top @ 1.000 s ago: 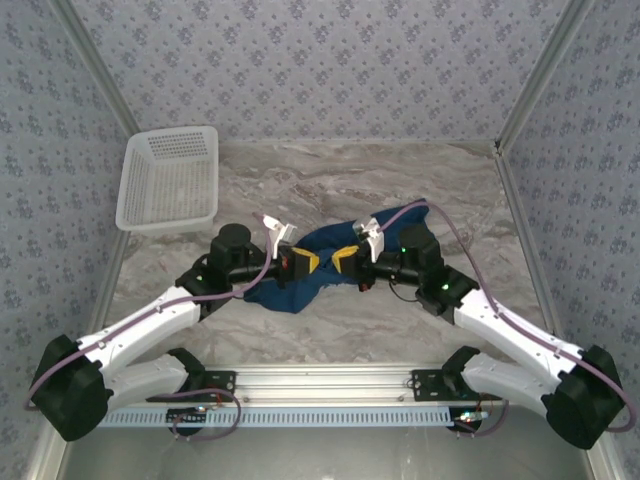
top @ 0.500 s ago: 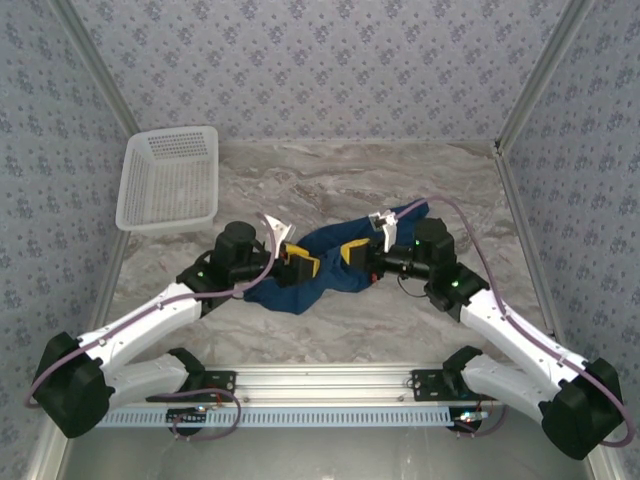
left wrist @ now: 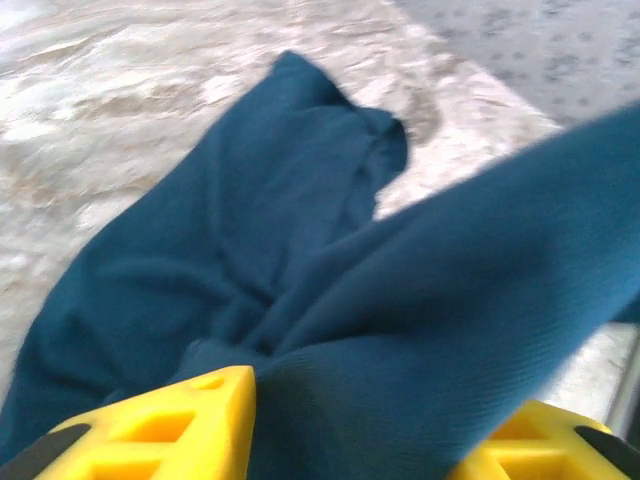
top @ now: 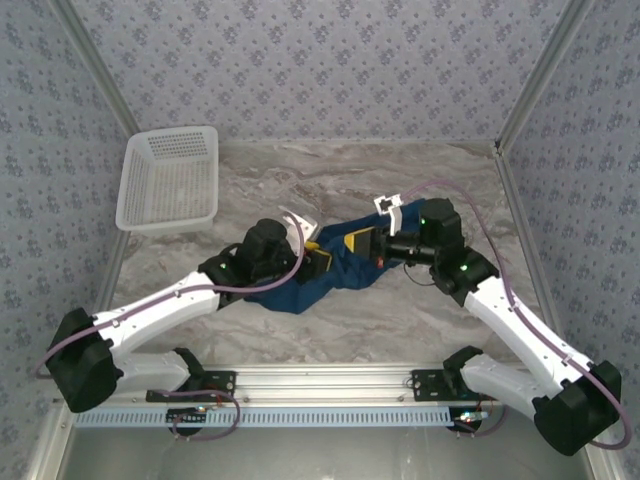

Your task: Fold the inside-out t-shirt

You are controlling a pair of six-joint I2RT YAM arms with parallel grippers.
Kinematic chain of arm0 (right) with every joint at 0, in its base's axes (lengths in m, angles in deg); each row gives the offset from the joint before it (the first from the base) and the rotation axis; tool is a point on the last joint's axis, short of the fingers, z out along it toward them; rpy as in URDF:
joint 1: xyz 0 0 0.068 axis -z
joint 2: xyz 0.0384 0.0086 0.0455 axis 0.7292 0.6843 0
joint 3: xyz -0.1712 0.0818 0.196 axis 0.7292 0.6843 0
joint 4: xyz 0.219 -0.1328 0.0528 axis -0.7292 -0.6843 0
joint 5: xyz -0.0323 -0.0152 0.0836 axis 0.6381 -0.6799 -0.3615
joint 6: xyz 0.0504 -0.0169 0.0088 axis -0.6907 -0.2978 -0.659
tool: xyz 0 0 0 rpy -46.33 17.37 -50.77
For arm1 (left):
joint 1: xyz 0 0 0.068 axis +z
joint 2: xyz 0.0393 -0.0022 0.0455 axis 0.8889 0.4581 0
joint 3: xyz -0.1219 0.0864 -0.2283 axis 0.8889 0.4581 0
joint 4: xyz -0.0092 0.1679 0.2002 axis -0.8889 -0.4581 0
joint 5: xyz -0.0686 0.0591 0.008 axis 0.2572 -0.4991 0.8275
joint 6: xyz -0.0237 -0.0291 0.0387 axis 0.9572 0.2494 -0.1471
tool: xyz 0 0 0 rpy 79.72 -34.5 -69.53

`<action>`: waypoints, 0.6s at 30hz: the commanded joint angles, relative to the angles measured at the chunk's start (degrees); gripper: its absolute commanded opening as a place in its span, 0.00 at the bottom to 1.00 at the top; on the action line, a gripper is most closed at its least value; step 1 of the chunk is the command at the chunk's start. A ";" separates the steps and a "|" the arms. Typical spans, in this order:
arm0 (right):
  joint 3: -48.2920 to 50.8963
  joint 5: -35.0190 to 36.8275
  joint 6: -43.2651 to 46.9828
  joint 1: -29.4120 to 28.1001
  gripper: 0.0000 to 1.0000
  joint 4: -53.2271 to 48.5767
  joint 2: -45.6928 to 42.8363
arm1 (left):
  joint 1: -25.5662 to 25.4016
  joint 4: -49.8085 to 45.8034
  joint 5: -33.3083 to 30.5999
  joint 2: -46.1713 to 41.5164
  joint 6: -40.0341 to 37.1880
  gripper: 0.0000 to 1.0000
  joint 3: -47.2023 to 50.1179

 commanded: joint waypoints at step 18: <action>2.14 0.02 -15.14 0.14 0.00 17.25 4.93 | -2.74 -2.82 -5.36 -11.66 5.16 0.50 2.38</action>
